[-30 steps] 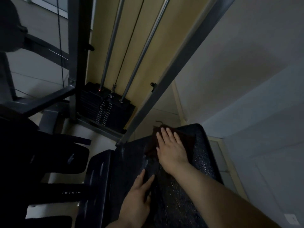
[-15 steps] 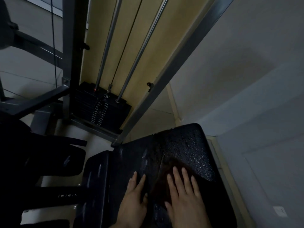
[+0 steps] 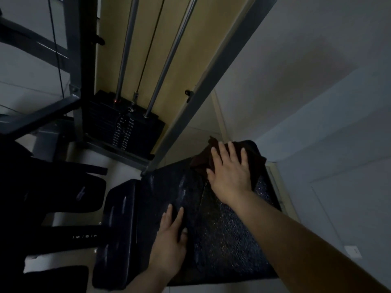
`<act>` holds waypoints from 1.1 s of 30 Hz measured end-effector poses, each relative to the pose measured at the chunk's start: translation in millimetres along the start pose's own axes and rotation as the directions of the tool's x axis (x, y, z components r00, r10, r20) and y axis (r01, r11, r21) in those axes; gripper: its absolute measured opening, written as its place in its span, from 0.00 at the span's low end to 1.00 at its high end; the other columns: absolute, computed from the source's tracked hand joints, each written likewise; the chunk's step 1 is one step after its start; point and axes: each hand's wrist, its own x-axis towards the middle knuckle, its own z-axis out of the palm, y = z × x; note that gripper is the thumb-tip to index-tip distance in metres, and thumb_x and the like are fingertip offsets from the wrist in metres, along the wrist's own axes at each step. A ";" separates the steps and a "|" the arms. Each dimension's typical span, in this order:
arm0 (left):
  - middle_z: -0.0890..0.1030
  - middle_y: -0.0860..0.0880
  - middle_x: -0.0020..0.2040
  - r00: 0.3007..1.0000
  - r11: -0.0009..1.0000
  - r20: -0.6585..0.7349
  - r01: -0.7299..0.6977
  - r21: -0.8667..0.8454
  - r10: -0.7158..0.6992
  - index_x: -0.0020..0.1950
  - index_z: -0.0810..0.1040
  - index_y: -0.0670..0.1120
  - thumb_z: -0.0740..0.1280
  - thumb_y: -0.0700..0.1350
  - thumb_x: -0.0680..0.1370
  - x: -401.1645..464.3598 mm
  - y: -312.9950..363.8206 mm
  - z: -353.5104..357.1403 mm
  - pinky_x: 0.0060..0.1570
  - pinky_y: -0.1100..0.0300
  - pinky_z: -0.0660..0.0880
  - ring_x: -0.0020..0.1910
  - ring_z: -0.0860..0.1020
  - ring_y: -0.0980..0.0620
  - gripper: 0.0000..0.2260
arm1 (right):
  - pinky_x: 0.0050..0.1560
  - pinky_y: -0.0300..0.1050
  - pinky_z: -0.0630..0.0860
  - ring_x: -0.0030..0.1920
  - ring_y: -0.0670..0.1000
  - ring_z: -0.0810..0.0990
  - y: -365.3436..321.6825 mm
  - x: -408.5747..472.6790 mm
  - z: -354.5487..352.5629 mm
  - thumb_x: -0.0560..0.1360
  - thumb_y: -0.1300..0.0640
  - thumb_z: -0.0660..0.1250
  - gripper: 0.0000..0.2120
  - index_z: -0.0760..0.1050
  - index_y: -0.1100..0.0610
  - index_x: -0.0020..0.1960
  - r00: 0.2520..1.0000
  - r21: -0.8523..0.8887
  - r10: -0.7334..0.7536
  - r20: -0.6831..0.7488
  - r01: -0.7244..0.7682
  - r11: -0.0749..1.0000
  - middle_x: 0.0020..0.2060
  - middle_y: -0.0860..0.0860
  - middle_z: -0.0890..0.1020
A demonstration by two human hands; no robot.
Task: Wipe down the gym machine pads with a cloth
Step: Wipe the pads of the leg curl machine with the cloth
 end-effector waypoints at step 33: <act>0.46 0.49 0.79 0.985 0.982 -0.009 0.173 -0.082 -0.174 0.77 0.54 0.54 0.57 0.44 0.82 25.1 32.5 -9.2 0.74 0.50 0.51 0.77 0.45 0.45 0.25 | 0.71 0.61 0.53 0.74 0.62 0.59 -18.7 -175.5 44.2 0.75 0.46 0.50 0.31 0.63 0.60 0.73 0.999 0.152 -0.021 0.034 0.015 0.988 0.74 0.59 0.62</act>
